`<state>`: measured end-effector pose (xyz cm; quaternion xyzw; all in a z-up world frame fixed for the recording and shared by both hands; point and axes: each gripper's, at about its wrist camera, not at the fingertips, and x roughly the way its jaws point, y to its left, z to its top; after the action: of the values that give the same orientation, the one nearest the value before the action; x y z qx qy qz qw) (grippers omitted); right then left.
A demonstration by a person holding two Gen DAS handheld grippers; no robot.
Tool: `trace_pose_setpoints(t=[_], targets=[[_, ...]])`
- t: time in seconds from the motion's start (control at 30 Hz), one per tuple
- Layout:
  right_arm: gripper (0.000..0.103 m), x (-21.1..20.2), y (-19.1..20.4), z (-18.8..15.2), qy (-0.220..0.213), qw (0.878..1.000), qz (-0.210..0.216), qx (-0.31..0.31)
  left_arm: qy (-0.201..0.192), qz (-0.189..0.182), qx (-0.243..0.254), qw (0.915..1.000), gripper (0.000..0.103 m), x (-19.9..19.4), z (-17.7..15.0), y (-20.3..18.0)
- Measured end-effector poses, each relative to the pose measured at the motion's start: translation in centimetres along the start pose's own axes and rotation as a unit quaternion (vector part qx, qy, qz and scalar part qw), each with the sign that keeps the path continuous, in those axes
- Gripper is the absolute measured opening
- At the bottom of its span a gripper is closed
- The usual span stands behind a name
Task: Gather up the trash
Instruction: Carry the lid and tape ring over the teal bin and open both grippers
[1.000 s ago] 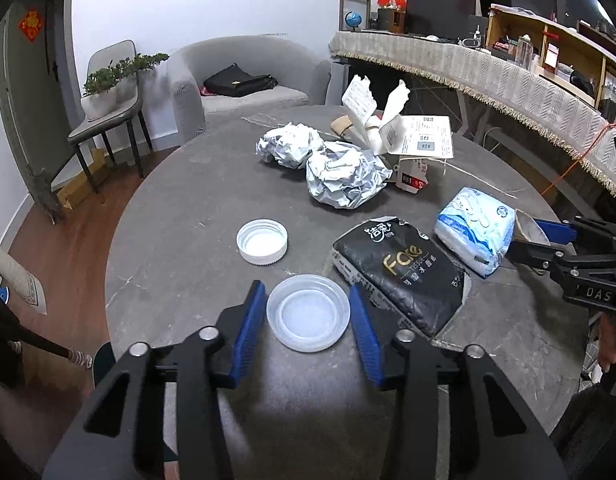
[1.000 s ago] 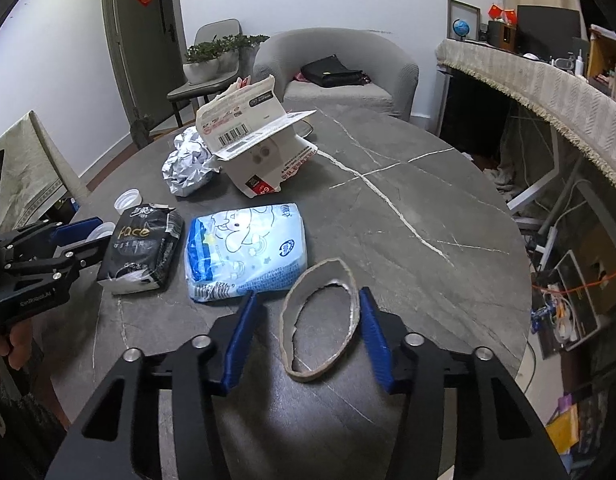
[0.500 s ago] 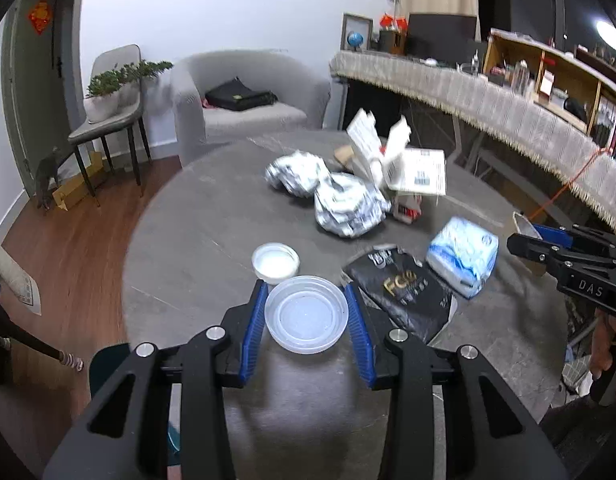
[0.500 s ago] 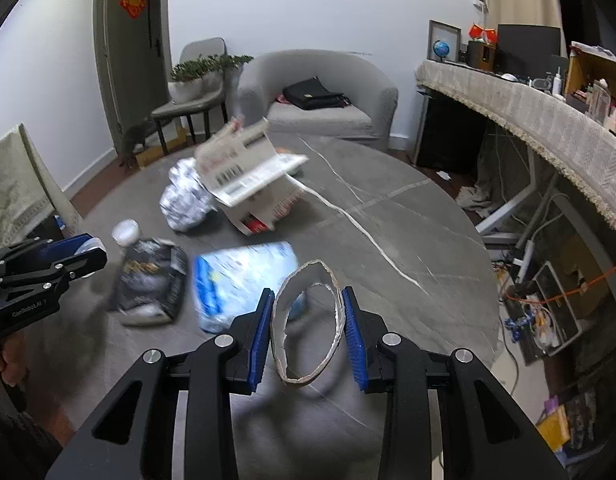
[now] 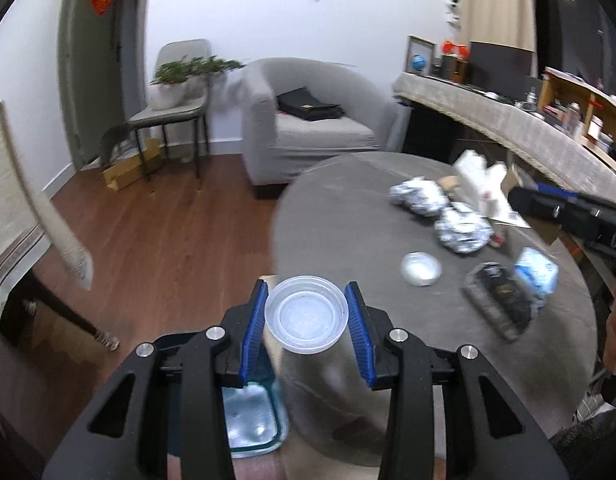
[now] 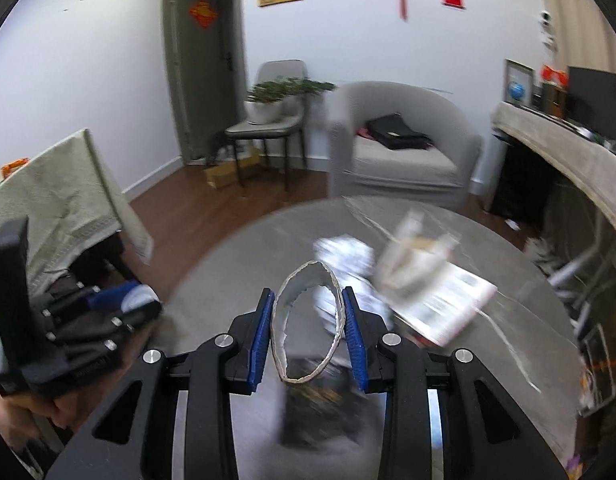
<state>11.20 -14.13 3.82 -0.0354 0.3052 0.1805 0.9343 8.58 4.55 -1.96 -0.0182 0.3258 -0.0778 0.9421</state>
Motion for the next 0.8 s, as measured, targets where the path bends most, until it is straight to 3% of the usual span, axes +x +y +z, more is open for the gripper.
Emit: trace_pose_setpoints(t=[0.17,0.3,0.5,0.8], targets=[[0.034,2.7,4.7,1.8,0.000,0.999,0.047,-0.013,0.030,0.031,-0.026,0.9987,0.042,0.8,-1.2,4.1],[0.034,4.2,7.9,1.4,0.006,0.997,0.072,-0.035,0.070,0.049,-0.039,0.9956,0.042,2.0,-2.9,6.4],[0.034,6.2,10.5,0.6,0.028,0.993,0.107,-0.036,0.145,0.072,-0.050,0.9856,0.042,4.6,-6.4,10.1],[0.034,9.1,14.0,0.3,0.063,0.986,0.154,-0.031,0.199,0.084,-0.067,0.9740,0.042,6.4,-9.0,13.4]])
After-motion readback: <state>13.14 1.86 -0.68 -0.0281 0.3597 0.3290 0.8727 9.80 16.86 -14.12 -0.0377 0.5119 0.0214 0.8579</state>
